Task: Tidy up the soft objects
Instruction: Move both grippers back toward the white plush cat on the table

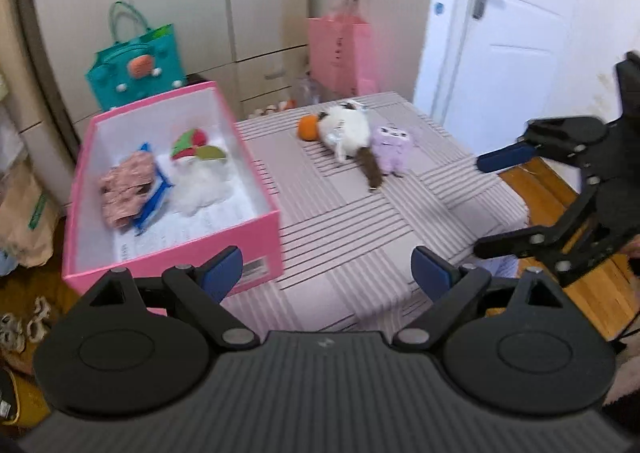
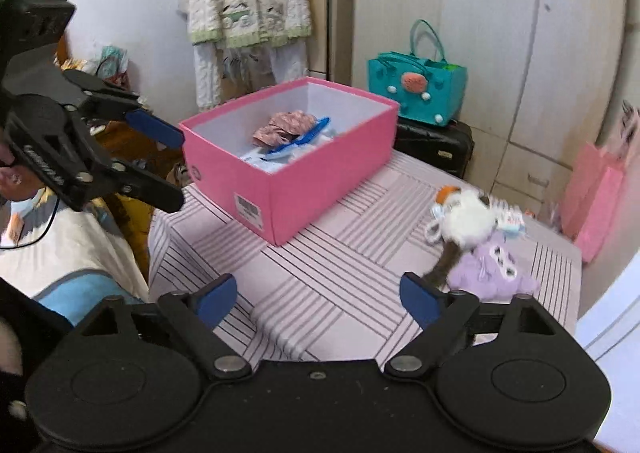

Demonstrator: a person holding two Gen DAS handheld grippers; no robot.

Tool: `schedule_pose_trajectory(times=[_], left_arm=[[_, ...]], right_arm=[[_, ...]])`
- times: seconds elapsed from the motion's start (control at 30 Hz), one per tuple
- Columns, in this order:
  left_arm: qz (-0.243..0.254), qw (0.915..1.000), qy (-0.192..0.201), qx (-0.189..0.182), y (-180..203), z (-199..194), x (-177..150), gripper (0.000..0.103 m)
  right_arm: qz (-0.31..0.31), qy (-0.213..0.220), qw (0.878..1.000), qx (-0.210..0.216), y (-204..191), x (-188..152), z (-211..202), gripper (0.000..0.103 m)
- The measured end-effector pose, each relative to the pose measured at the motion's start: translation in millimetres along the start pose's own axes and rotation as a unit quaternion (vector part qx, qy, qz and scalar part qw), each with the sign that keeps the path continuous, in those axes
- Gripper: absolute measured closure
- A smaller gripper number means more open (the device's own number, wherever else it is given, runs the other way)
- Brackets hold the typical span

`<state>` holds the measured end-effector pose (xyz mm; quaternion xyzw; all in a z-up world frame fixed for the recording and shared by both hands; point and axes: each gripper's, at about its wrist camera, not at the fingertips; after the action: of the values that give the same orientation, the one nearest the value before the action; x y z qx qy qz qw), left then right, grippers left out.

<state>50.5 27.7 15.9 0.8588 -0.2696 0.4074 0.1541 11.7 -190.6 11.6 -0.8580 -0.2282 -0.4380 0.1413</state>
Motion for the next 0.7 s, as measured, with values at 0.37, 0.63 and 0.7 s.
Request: schedule_pose_trajectory(times=[0.37, 0.63, 0.7], left_arm=[[-0.031, 0.9980, 0.012, -0.053, 17, 56, 7, 0.011], [-0.055, 0.9962, 0.052, -0.043, 24, 89, 22, 0.007], [-0.052, 0.9956, 0.062, -0.048, 28, 97, 24, 0.007]], right_arm=[[0.019, 0.052, 0.996, -0.070, 47, -56, 25, 0.011], [0.056, 0.099, 0.989, -0.093, 88, -64, 38, 0.011], [0.058, 0.101, 0.989, -0.089, 94, -64, 47, 0.011]])
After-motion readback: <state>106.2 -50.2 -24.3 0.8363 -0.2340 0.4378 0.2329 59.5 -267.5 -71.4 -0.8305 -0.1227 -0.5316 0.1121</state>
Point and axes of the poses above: each gripper's, at about its wrist camera, not at the fingertips, and z roughly the way its jaws point, y to its right, x to its top, and after that the axes turned 6 degrees about y, right-handed
